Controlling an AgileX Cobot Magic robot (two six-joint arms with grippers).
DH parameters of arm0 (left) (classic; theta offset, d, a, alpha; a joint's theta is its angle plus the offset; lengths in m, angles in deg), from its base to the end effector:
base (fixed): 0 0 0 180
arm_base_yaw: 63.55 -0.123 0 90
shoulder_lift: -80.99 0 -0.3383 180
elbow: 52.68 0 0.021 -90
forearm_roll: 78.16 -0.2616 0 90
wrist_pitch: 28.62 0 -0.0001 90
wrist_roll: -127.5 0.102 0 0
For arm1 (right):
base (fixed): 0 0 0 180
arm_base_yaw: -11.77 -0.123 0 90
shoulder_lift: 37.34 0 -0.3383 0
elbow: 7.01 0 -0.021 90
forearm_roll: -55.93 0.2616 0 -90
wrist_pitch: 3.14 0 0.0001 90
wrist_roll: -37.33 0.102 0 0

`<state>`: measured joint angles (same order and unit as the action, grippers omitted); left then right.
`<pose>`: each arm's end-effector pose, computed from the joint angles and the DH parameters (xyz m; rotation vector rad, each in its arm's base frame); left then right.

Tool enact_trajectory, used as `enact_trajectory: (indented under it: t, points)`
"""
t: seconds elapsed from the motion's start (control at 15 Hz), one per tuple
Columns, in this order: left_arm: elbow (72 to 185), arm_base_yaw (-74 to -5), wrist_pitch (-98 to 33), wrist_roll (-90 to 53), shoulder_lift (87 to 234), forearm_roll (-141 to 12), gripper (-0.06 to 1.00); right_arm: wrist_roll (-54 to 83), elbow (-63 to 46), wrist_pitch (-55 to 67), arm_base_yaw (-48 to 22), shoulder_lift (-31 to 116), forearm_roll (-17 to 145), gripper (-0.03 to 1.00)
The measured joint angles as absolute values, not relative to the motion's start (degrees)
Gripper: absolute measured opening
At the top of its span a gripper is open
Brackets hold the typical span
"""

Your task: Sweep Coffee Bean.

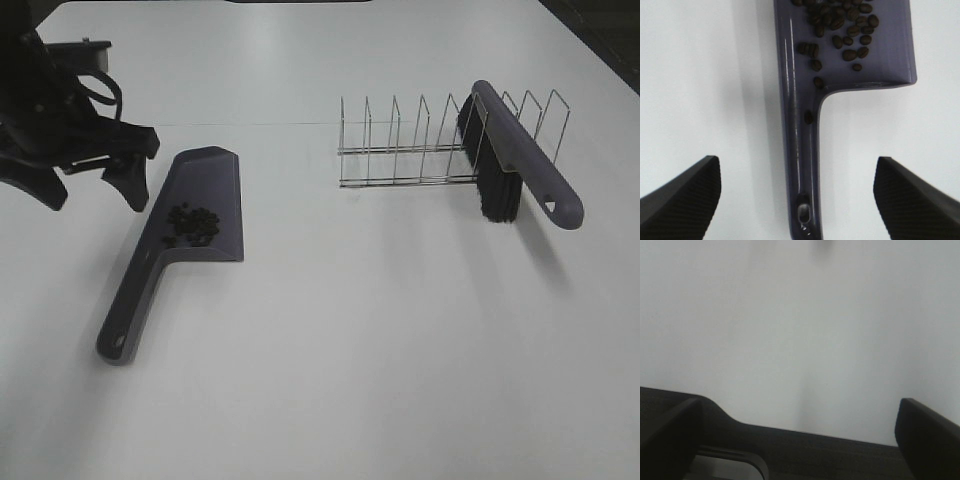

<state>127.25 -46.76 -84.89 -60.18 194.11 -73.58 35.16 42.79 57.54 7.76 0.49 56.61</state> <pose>0.3812 -0.1221 0.2504 0.1793 2.9672 -0.1606 0.0466 0.0043 0.2754 -0.1358 2.5851 0.0273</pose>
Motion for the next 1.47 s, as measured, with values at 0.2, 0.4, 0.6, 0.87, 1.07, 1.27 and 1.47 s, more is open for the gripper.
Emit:
enact_trajectory:
  t: [0.2,0.4,0.6,0.87,1.07,1.27,1.47]
  points:
    - [127.25,-47.05,-89.36,-60.75,187.18,-80.45,0.76,34.98,45.02,59.88,7.76,-8.16,57.01,0.93]
    - [127.25,-50.32,-93.42,-60.92,184.31,-81.71,0.76,34.98,45.08,60.17,7.76,-12.8,57.13,0.93]
    - [125.93,-53.41,-97.72,-58.46,179.61,-82.74,0.76,34.98,45.08,60.23,7.76,-15.03,57.19,0.93]
    - [113.85,-53.64,-97.38,-58.34,164.14,-84.23,0.76,34.98,45.08,60.29,2.61,-15.26,57.19,0.93]
    - [105.02,-53.64,-97.15,-58.52,153.77,-84.0,0.76,34.98,45.08,60.29,-0.49,-15.26,57.19,0.93]
    - [94.82,-53.64,-97.26,-58.52,137.79,-83.2,0.76,34.98,45.08,60.29,-0.66,-15.26,57.19,0.93]
    - [88.23,-53.64,-97.43,-57.14,117.33,-81.71,0.76,34.98,45.08,60.29,-0.66,-15.26,57.19,0.93]
